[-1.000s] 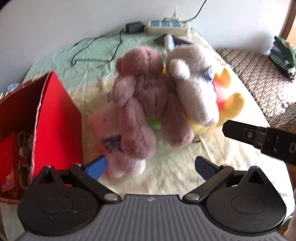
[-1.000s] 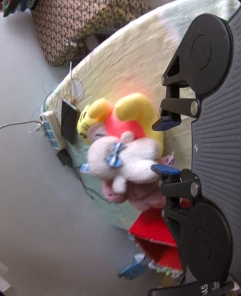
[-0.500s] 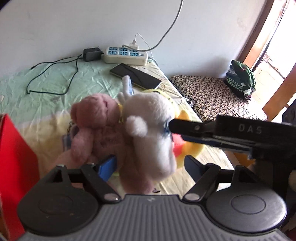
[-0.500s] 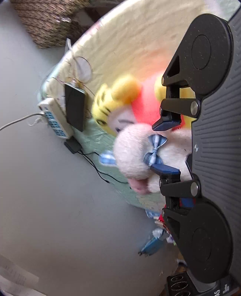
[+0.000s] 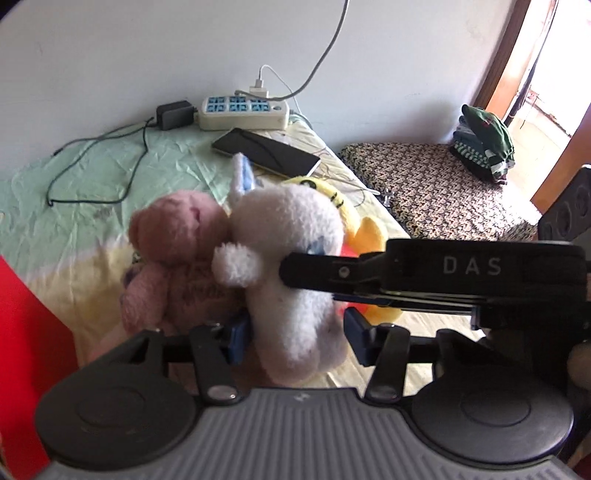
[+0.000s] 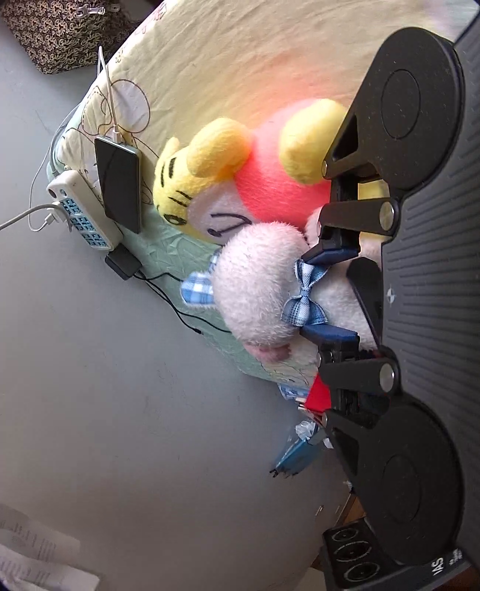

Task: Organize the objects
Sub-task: 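Close the right gripper on the white bunny at its blue bow, then lift the white bunny with the right gripper and carry it into the red box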

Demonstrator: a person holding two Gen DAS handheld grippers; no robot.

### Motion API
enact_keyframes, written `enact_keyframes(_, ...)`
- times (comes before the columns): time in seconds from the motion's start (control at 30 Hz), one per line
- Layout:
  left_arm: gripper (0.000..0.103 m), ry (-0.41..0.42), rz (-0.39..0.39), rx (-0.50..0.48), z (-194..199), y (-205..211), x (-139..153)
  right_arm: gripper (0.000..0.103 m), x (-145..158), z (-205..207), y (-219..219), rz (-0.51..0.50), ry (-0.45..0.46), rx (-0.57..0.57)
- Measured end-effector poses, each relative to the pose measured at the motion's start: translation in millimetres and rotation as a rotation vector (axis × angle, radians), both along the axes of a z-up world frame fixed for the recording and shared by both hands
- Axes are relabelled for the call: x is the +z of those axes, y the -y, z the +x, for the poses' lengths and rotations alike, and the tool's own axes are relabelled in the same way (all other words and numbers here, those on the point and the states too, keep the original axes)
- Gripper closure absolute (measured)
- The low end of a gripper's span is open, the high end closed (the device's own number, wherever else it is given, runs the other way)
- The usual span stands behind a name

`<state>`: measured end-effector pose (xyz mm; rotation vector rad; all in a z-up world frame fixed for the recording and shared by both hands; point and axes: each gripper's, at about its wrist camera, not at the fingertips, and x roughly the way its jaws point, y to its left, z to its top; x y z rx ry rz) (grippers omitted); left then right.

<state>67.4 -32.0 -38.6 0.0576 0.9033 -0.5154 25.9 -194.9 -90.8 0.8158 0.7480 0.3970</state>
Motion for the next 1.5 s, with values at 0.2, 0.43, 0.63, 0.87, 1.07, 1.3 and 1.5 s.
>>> enact_keyframes(0.2,0.05,0.031,0.0,-0.003,-30.9,-3.7,20.4,0.066,30.5,-40.1,-8.2,-0.055,0.067,0.03)
enact_keyframes(0.43,0.049,0.123,0.028,0.051,-85.6,-15.1,48.9,0.066,60.4,-57.2,-42.3,-0.085,0.171,0.158)
enact_keyframes(0.63,0.049,0.191,0.042,0.19,-112.6,-55.8,71.5,0.066,81.7,-44.8,-103.5,-0.081,0.239,0.29)
enact_keyframes(0.87,0.048,0.24,0.072,0.324,-121.5,-129.0,87.4,0.066,85.0,-13.2,-195.7,-0.08,0.241,0.408)
enact_keyframes(1.07,0.047,0.2,0.099,0.395,-110.1,-206.1,78.0,0.066,60.6,13.2,-278.1,-0.088,0.172,0.469)
enact_keyframes(1.3,0.047,0.122,0.165,0.404,-87.1,-281.1,43.0,0.066,33.4,29.0,-335.4,-0.107,0.072,0.477)
enact_keyframes(1.5,0.047,0.064,0.192,0.379,-65.2,-320.2,13.7,0.066,17.6,40.3,-363.1,-0.089,-0.043,0.44)
